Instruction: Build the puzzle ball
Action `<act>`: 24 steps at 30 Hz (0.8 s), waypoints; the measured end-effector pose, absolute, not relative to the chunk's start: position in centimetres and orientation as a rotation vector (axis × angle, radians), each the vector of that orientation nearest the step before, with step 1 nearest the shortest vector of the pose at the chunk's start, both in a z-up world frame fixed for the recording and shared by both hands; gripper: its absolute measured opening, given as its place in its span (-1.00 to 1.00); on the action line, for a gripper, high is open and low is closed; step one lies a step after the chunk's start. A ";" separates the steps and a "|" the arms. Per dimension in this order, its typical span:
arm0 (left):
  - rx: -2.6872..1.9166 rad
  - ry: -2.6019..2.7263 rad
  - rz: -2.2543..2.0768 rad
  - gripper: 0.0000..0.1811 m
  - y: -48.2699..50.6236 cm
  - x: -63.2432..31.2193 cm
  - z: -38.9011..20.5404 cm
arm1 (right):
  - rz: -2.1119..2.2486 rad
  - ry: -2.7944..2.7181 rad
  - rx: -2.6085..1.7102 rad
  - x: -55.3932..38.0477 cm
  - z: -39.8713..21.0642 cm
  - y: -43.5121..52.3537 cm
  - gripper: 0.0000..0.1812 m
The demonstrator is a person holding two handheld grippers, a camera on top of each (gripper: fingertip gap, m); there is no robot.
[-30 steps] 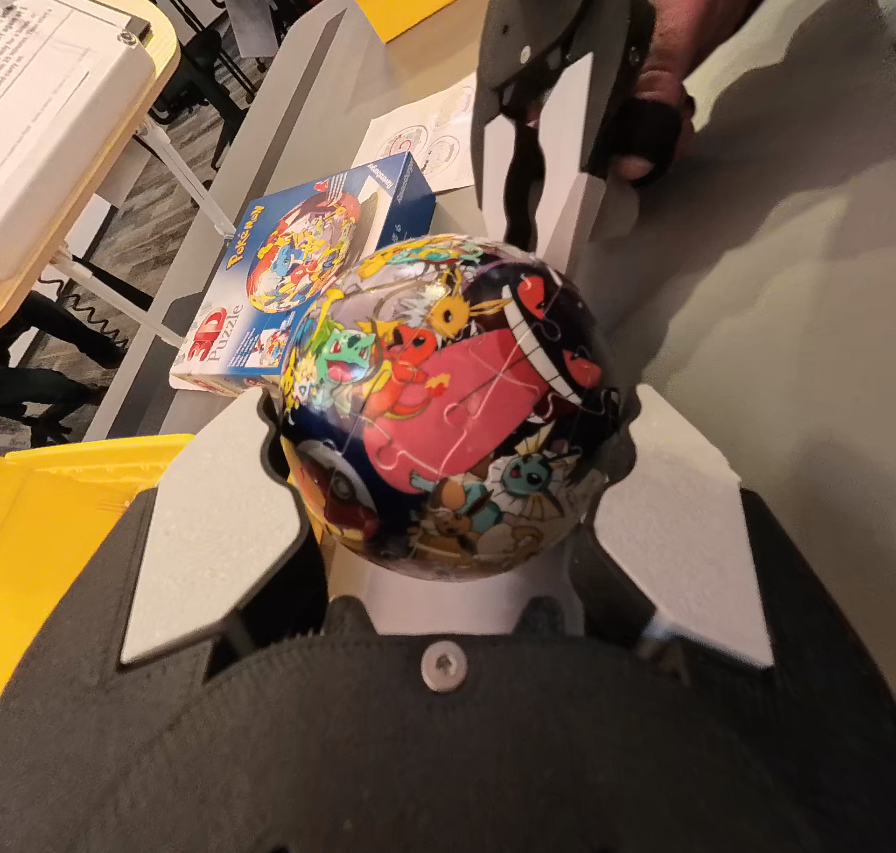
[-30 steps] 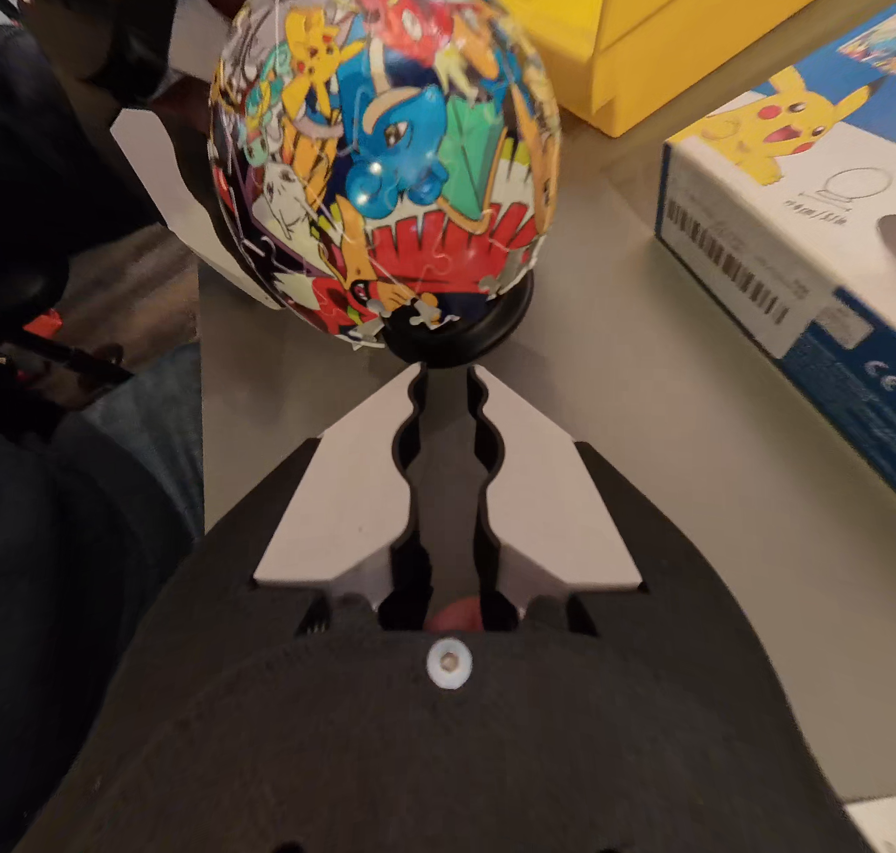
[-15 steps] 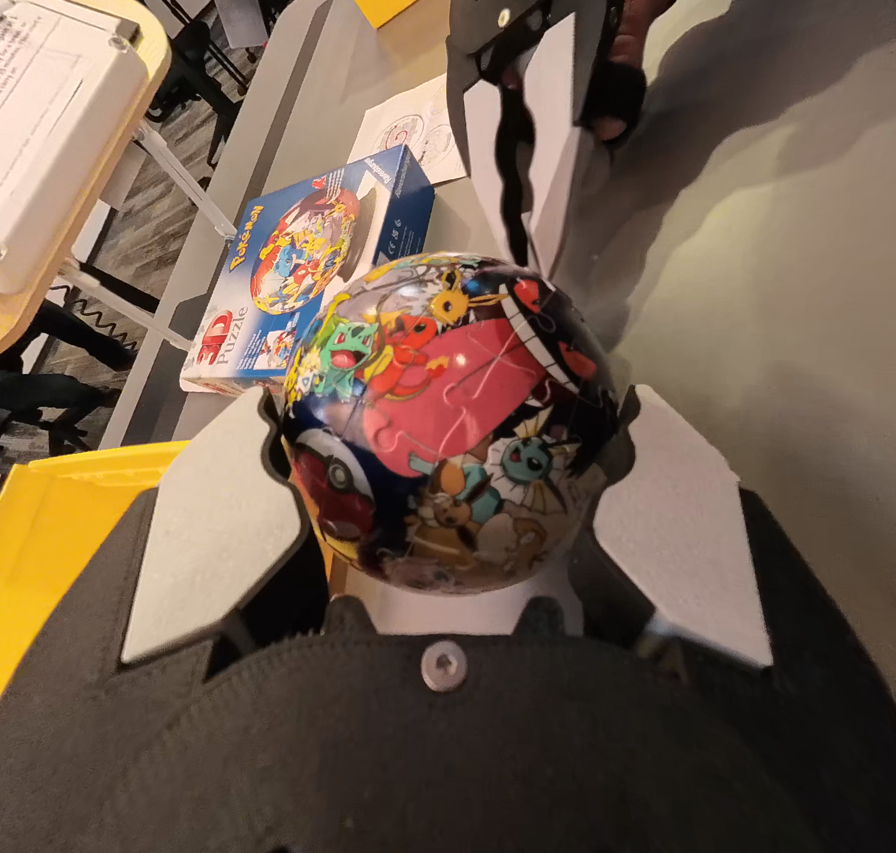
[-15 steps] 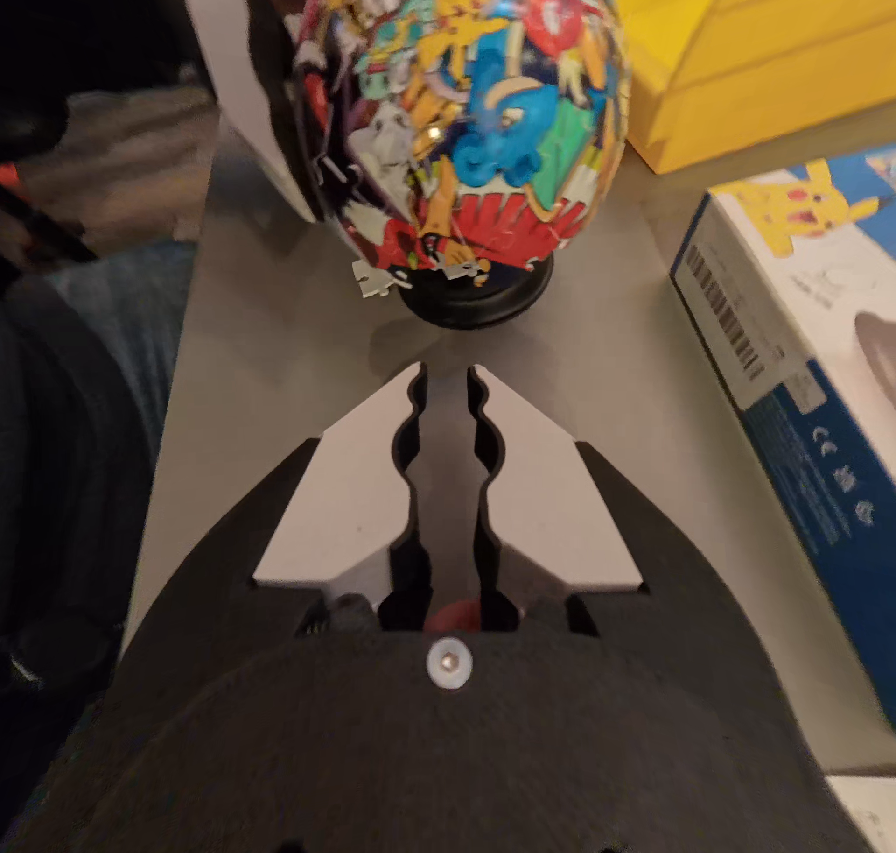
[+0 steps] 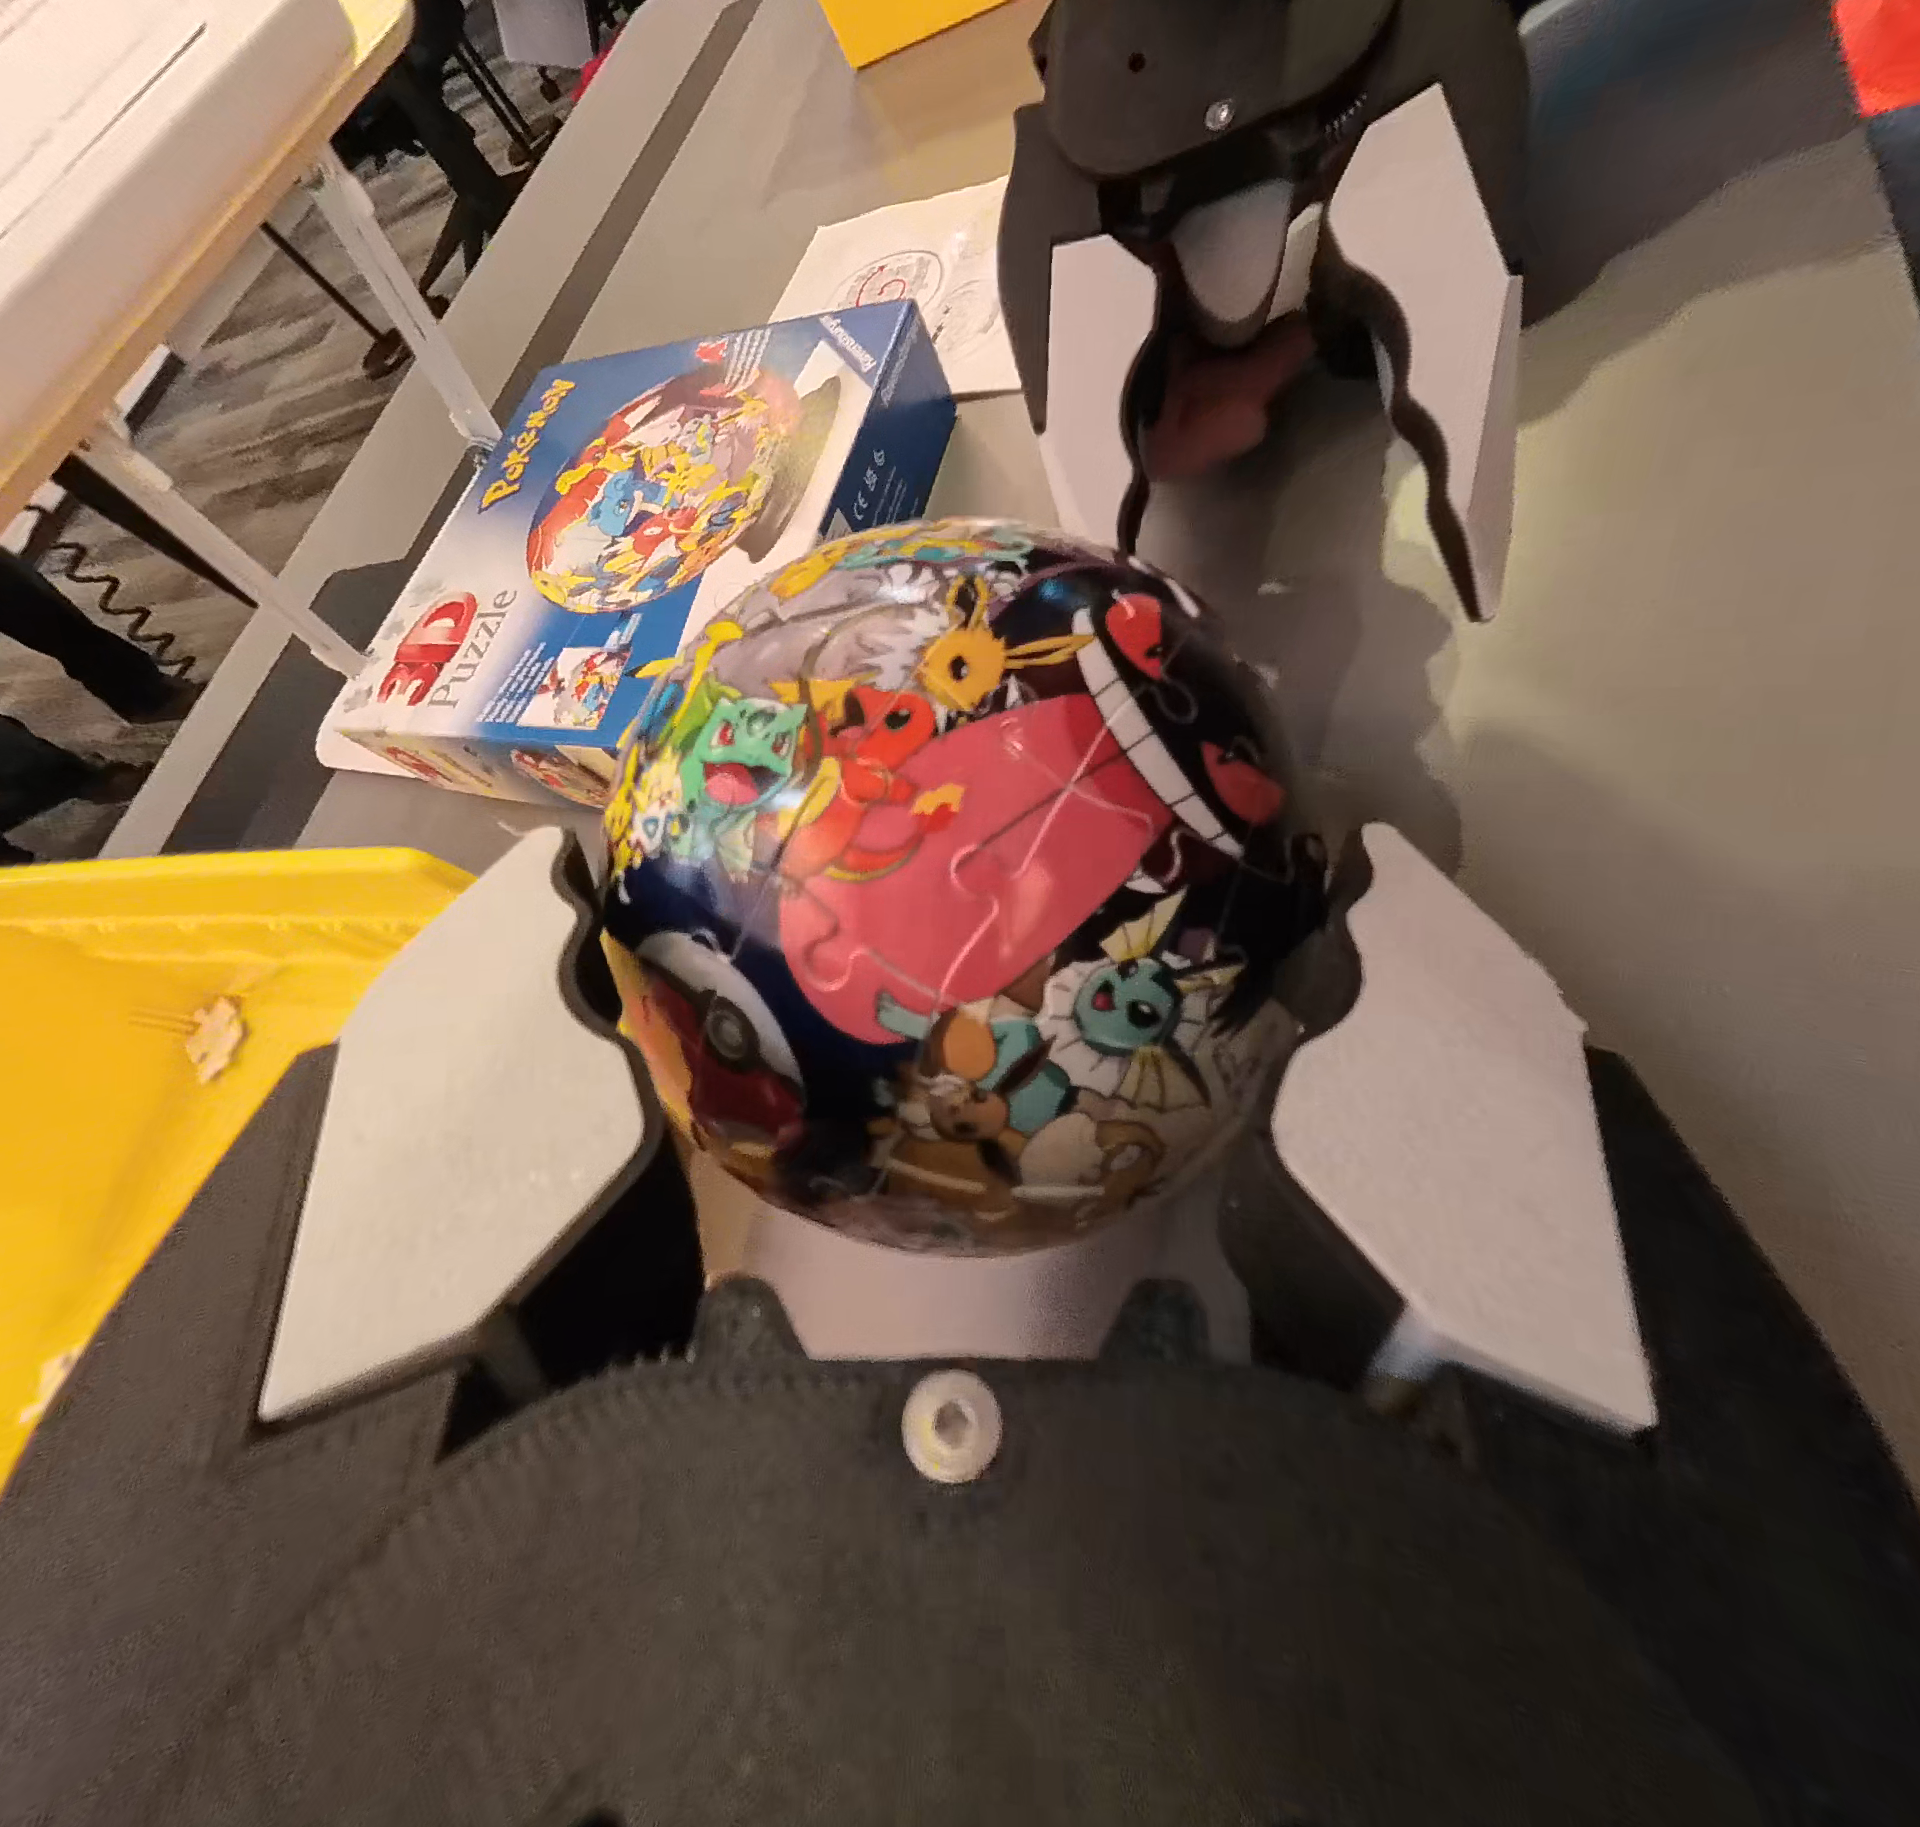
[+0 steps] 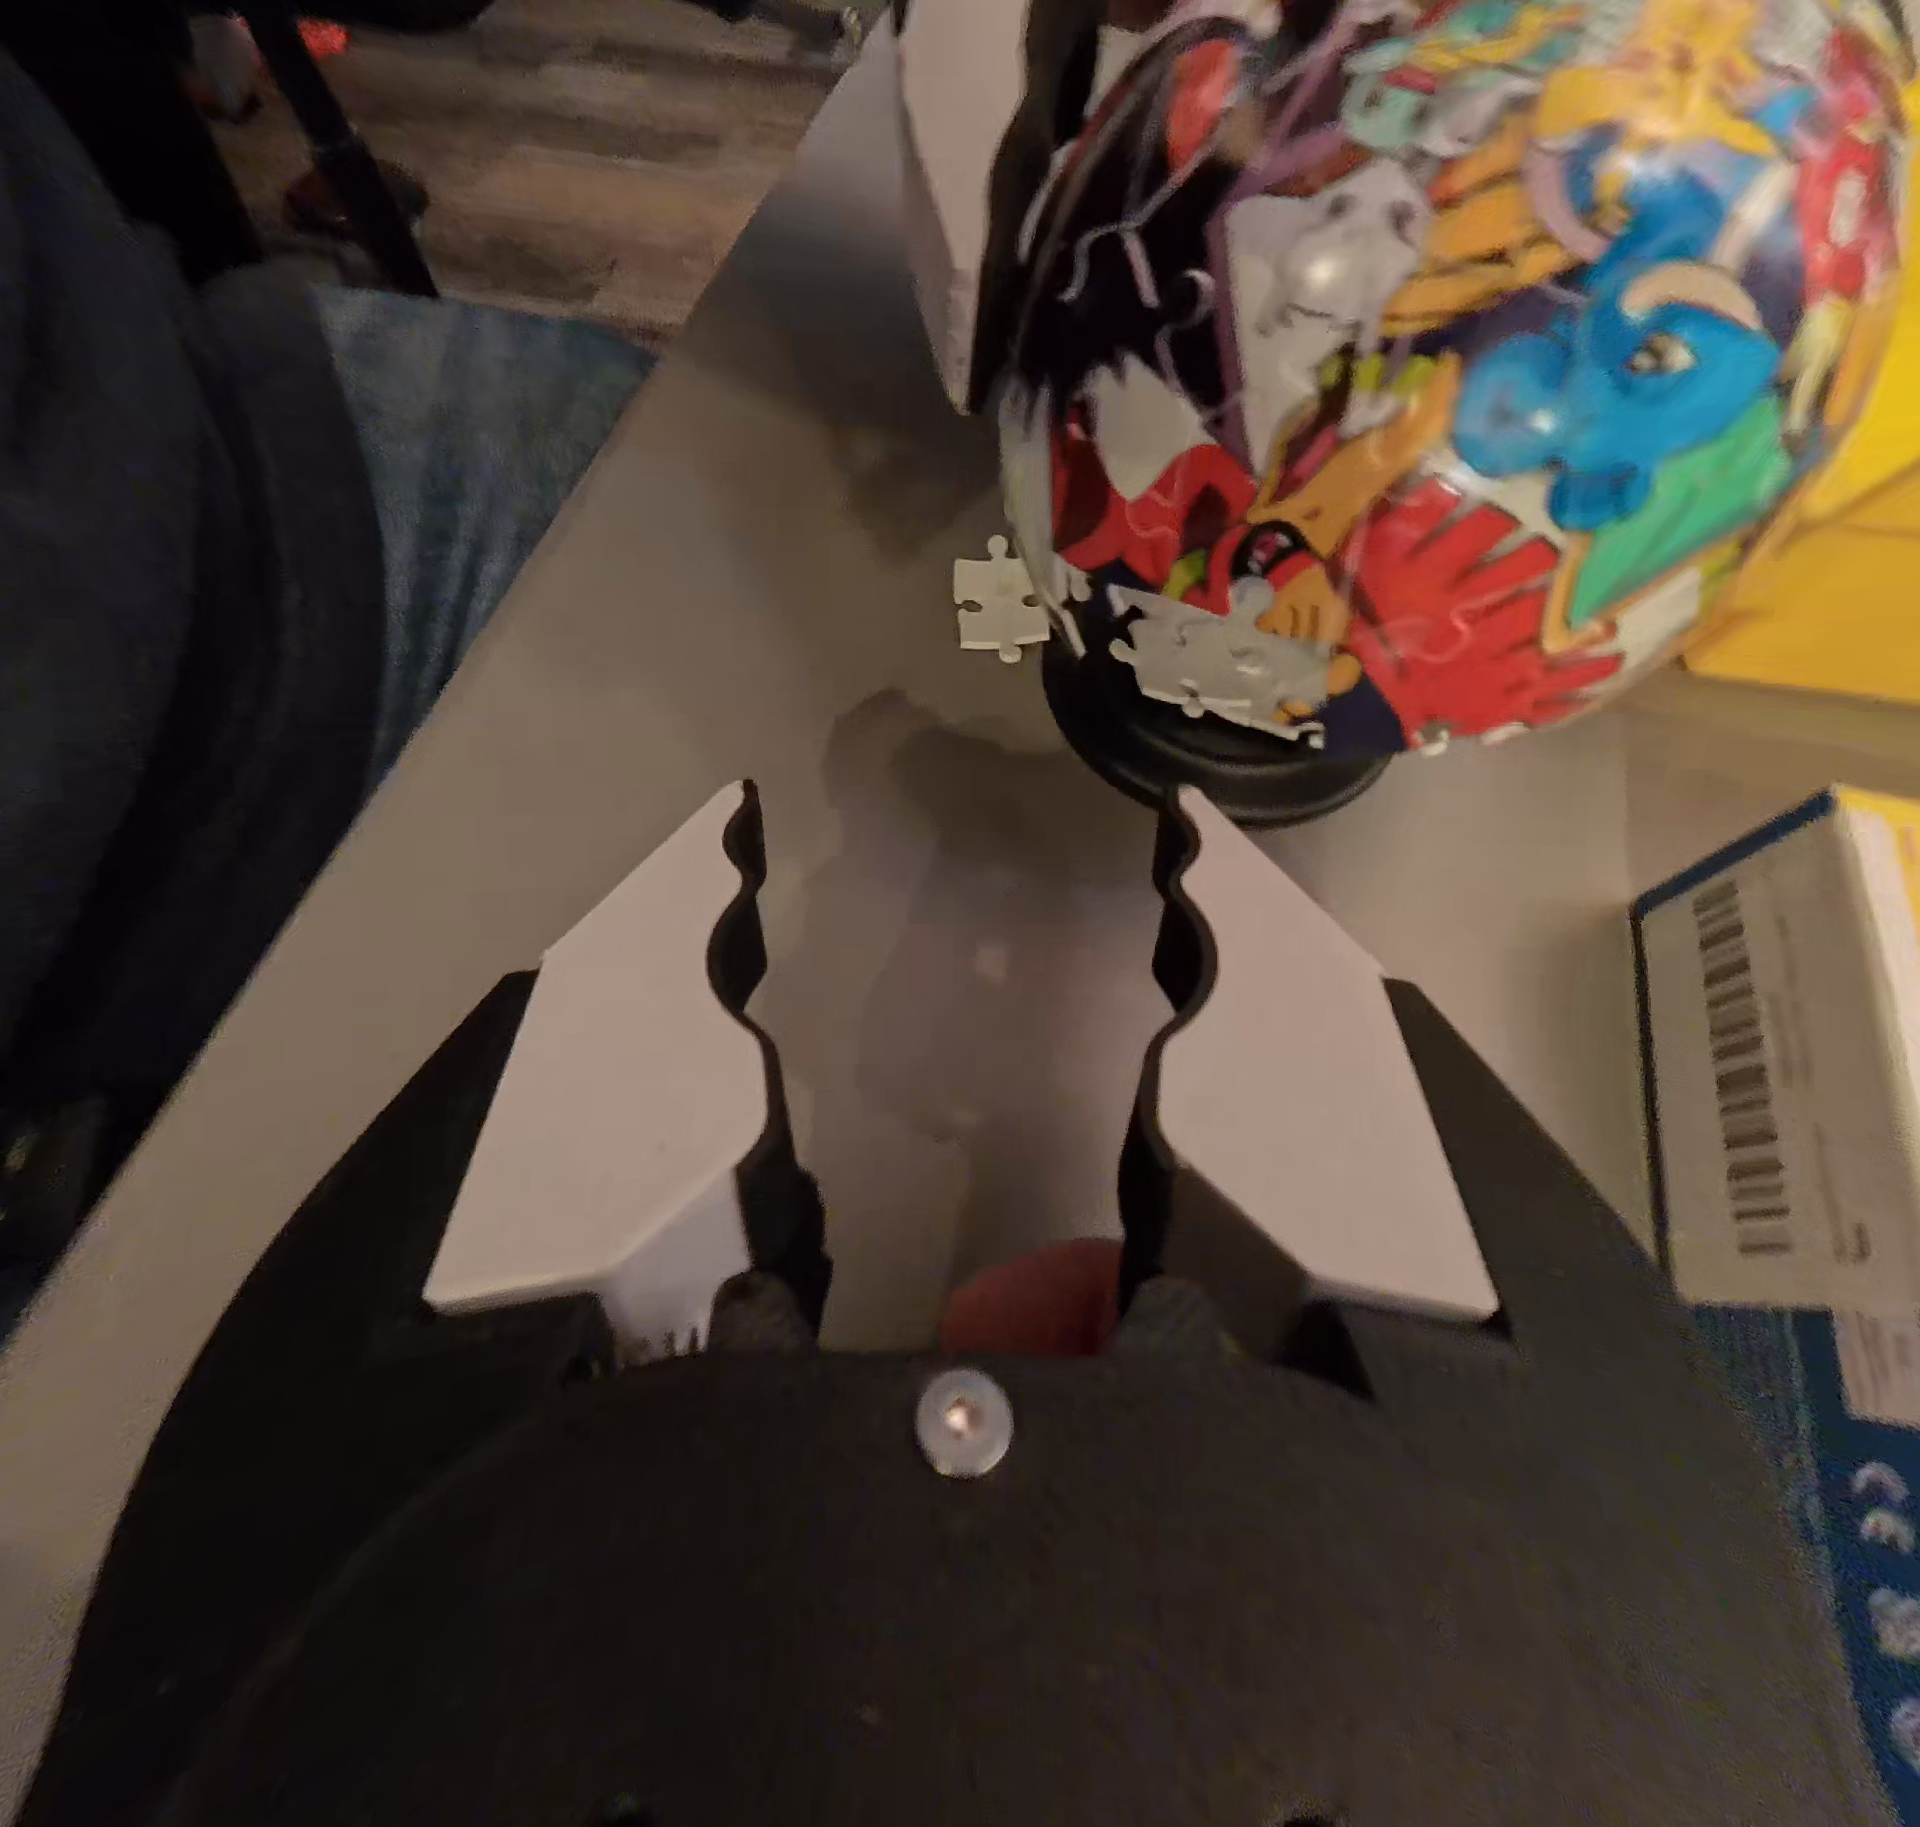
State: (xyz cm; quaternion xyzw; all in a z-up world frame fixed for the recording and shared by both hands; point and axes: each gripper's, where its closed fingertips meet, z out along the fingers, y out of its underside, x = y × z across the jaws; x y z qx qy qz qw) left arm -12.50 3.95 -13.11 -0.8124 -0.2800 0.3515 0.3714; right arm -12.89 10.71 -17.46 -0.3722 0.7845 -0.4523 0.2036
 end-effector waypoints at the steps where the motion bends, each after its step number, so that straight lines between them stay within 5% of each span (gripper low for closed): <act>1: -2.076 -0.724 0.898 0.42 3.9 -12.5 -13.1 | -1.272 2.186 -1.112 -12.8 -17.7 10.6 -0.18; 10: -2.067 -0.711 0.874 0.42 3.6 -12.4 -13.0 | -1.227 2.149 -1.483 -10.6 -19.5 10.2 0.33; 24: -1.996 -0.699 0.822 0.42 3.5 -12.5 -12.7 | -1.027 2.134 -1.472 -8.8 -20.4 9.5 0.41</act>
